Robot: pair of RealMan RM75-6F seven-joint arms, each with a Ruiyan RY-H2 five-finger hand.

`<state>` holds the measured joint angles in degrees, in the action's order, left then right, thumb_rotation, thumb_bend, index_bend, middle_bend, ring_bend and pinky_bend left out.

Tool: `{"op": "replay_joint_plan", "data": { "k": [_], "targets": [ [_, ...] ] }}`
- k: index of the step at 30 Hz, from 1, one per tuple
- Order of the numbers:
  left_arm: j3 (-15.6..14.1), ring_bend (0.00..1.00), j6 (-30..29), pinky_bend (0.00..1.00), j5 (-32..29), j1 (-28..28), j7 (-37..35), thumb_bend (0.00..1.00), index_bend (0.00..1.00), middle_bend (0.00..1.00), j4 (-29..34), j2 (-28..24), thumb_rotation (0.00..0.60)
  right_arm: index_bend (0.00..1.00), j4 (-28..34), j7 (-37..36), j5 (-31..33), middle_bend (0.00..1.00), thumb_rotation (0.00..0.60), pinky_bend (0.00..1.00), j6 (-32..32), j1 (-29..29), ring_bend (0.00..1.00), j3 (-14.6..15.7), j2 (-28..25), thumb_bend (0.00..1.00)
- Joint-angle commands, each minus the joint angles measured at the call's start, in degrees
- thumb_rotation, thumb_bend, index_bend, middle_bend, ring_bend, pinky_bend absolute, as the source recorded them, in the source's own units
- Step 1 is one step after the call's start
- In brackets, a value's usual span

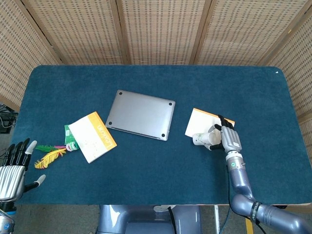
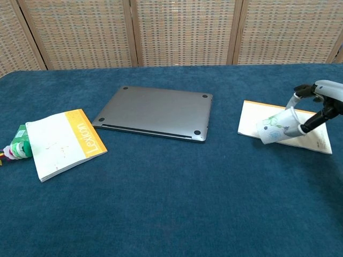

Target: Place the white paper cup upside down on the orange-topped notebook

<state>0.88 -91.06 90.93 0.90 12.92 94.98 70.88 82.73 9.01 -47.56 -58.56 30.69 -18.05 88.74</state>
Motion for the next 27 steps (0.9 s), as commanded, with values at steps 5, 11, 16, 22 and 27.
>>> {"op": "replay_joint_plan", "data": {
  "k": [5,11,16,22,27],
  "targets": [
    [0.03,0.00,0.03,0.00,-0.13,0.01,0.02,0.18,0.00,0.00,0.01,0.02,0.600,0.39,-1.30,1.64,-0.71,0.00,0.600,0.00,-1.91,-0.57,0.00,1.11,-0.58,0.29],
    [-0.08,0.00,-0.06,0.00,0.12,-0.01,0.31,0.18,0.00,0.00,0.11,0.05,0.600,0.23,-0.35,4.35,-2.41,0.00,0.600,0.00,-4.30,-0.65,0.00,2.22,-0.43,0.29],
    [-0.04,0.00,-0.25,0.00,0.09,-0.09,-0.04,0.18,0.00,0.00,0.13,-0.07,0.600,0.18,0.53,9.52,-3.52,0.00,0.600,0.00,-6.33,0.10,0.00,3.73,0.75,0.29],
    [-0.03,0.00,-0.29,0.00,0.04,-0.12,-0.49,0.18,0.00,0.00,0.16,-0.24,0.600,0.25,1.32,15.97,-1.27,0.00,0.600,0.00,-7.64,1.06,0.00,4.44,2.60,0.29],
    [-0.25,0.00,-0.15,0.00,0.36,-0.07,-0.18,0.19,0.00,0.00,0.15,-0.11,0.600,0.30,1.44,23.02,1.01,0.00,0.600,0.00,-9.90,2.47,0.00,4.68,4.84,0.29]
  ]
}}
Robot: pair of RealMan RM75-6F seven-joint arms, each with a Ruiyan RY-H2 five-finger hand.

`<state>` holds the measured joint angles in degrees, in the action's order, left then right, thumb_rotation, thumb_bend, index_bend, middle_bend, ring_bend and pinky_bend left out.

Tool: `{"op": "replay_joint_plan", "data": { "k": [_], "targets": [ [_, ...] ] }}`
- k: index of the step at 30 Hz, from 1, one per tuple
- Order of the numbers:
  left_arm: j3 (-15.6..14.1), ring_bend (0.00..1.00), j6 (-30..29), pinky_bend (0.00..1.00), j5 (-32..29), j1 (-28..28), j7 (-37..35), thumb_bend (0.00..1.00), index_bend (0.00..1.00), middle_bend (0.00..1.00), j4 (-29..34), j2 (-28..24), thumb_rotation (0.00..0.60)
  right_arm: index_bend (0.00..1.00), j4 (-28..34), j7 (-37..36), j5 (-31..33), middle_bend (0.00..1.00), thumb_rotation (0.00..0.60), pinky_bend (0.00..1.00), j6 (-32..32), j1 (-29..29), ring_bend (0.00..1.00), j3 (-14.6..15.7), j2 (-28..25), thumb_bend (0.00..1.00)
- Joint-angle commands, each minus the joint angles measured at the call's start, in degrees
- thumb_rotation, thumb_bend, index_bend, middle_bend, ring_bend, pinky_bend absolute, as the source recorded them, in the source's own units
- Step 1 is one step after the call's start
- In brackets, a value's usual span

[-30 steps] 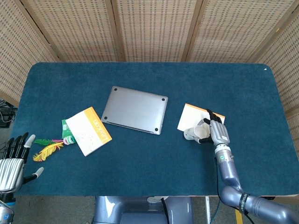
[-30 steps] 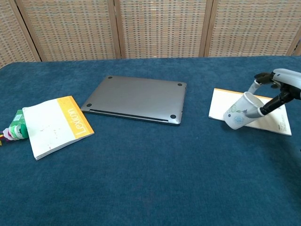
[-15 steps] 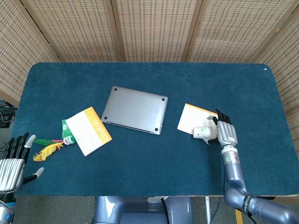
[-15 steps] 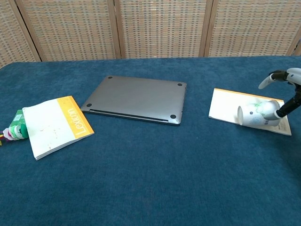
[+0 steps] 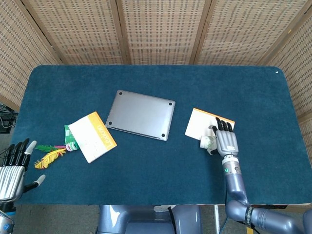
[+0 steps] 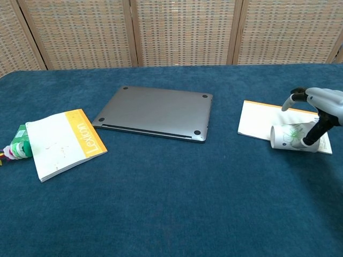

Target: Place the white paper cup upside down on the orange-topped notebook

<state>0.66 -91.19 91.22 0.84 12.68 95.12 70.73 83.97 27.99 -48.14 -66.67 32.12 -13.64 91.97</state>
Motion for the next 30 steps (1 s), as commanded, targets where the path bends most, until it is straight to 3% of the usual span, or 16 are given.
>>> {"op": "replay_joint_plan", "data": {
  "k": [1,10,30],
  "targets": [
    [-0.03,0.00,-0.03,0.00,0.06,-0.01,0.06,0.19,0.00,0.00,0.01,0.04,0.600,0.30,0.28,5.61,2.19,0.00,0.600,0.00,-2.44,1.31,0.00,0.23,2.06,0.29],
    [-0.08,0.00,0.15,0.00,0.01,0.04,-0.06,0.19,0.00,0.00,-0.02,0.01,0.600,0.34,3.10,16.42,8.58,0.00,0.600,0.00,-7.18,3.35,0.00,-1.33,4.59,0.29],
    [-0.24,0.00,0.40,0.00,-0.02,0.06,-0.20,0.19,0.00,0.00,0.07,-0.07,0.600,0.39,4.22,24.56,12.98,0.00,0.600,0.00,-11.09,5.35,0.00,-1.53,7.60,0.29]
  ]
}}
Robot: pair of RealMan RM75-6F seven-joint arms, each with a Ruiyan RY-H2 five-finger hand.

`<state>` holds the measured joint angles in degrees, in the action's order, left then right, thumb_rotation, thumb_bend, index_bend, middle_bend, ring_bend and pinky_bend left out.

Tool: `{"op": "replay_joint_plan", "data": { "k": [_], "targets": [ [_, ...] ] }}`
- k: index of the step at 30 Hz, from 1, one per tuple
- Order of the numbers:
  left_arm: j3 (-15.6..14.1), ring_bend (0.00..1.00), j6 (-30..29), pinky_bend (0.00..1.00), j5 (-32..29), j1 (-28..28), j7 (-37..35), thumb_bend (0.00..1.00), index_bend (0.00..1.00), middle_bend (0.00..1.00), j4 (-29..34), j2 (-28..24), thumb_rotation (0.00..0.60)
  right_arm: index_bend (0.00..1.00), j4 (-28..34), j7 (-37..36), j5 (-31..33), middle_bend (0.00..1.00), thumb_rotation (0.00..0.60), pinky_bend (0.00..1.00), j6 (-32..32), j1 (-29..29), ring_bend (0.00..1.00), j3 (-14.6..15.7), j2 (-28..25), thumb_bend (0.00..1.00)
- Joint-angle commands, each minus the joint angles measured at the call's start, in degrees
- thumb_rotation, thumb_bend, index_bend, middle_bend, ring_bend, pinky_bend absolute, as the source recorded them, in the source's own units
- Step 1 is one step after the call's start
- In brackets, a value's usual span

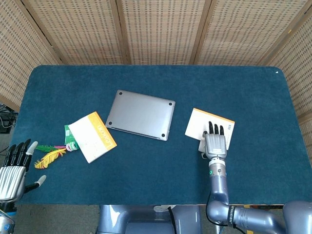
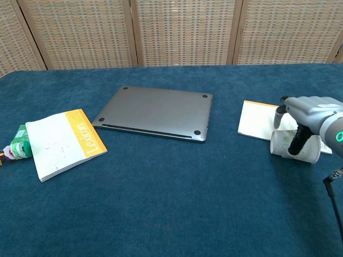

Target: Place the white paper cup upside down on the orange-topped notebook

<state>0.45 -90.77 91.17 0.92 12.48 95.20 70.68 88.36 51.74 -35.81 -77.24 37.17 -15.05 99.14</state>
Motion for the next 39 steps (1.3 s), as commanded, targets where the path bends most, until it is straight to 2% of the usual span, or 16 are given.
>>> {"op": "replay_joint_plan", "data": {
  "k": [1,7,15,21,29,36,39],
  "targets": [
    [-0.03,0.00,-0.04,0.00,0.04,-0.02,-0.02,0.19,0.00,0.00,0.00,-0.03,0.600,0.39,-0.19,1.11,0.83,0.00,0.600,0.00,-0.64,0.37,0.00,-0.11,0.53,0.29],
    [0.00,0.00,-0.09,0.00,0.02,-0.04,-0.14,0.19,0.00,0.00,0.08,-0.08,0.600,0.41,-0.61,1.96,1.10,0.00,0.600,0.00,-1.07,0.61,0.00,0.04,1.18,0.29],
    [-0.04,0.00,-0.08,0.00,0.09,-0.04,-0.17,0.19,0.00,0.00,0.03,-0.05,0.600,0.48,-1.27,1.51,-1.25,0.00,0.600,0.00,-2.16,0.66,0.00,0.58,1.93,0.29],
    [0.08,0.00,0.32,0.00,-0.39,0.09,-0.34,0.19,0.00,0.00,-0.17,0.02,0.600,0.50,0.28,-2.02,-2.41,0.01,0.600,0.00,-1.49,-0.16,0.00,-0.42,1.31,0.29],
    [0.14,0.00,0.20,0.00,-0.35,0.09,-0.40,0.19,0.00,0.00,-0.17,0.05,0.600,0.51,5.13,-19.88,-4.52,0.02,0.600,0.00,4.01,-3.93,0.00,-5.57,-2.25,0.29],
    [0.04,0.00,0.14,0.00,-0.16,0.08,0.20,0.19,0.00,0.00,-0.11,0.26,0.600,0.51,7.40,-37.56,-7.77,0.02,0.600,0.00,10.74,-7.23,0.00,-8.96,-5.53,0.29],
    [0.00,0.00,0.14,0.00,-0.08,0.08,0.41,0.19,0.00,0.00,-0.14,0.33,0.600,0.51,6.97,-43.21,-9.92,0.02,0.600,0.00,12.25,-8.21,0.00,-9.41,-5.89,0.29]
  ]
}}
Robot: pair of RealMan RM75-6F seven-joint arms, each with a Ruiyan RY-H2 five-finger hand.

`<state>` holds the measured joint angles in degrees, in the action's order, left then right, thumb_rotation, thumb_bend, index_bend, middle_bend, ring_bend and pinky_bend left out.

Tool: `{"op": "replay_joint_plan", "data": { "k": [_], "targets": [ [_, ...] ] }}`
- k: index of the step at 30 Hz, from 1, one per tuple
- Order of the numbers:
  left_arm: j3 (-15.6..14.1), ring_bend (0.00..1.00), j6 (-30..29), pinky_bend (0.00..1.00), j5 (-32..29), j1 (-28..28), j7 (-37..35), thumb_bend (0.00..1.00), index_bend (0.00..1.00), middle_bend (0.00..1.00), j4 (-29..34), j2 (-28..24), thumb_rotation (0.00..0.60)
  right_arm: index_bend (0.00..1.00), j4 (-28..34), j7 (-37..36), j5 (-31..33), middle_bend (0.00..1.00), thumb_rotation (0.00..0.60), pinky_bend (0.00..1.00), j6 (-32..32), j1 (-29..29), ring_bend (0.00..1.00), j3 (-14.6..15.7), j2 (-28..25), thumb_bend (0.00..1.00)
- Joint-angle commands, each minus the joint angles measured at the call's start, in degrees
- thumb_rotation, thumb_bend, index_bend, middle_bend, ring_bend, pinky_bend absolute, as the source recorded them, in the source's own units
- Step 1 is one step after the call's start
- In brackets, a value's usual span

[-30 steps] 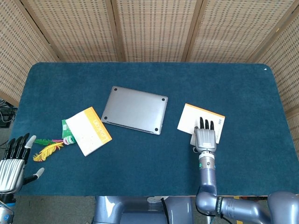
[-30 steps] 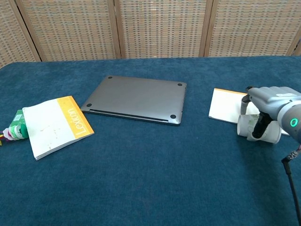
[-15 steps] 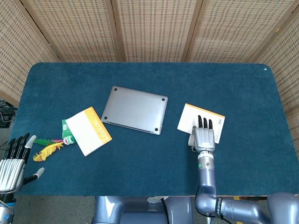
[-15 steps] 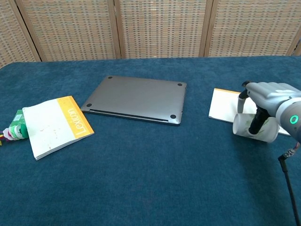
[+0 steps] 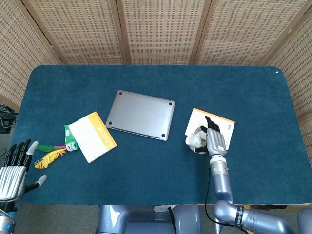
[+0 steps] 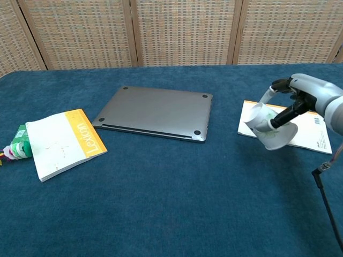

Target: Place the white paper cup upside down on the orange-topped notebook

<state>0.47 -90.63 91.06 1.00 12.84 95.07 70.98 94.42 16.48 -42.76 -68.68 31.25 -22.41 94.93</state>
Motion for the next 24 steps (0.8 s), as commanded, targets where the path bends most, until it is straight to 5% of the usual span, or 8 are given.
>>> {"op": "replay_joint_plan", "data": {
  "k": [1,11,24],
  "targets": [
    [0.00,0.00,-0.01,0.00,0.04,0.01,0.08,0.19,0.00,0.00,0.00,0.06,0.600,0.51,0.69,-9.75,-3.59,0.02,0.600,0.00,4.26,-2.58,0.00,-2.09,-1.75,0.29],
    [-0.25,0.00,0.13,0.00,0.25,0.01,0.60,0.19,0.00,0.00,0.01,0.25,0.600,0.51,-4.08,-29.49,-7.90,0.01,0.600,0.00,11.36,-4.56,0.00,-3.69,-0.67,0.29],
    [-0.24,0.00,0.21,0.00,0.22,0.05,0.82,0.19,0.00,0.00,-0.03,0.36,0.600,0.51,-13.10,-32.28,-11.97,0.01,0.600,0.00,11.61,-3.65,0.00,-0.70,2.70,0.29]
  ]
}}
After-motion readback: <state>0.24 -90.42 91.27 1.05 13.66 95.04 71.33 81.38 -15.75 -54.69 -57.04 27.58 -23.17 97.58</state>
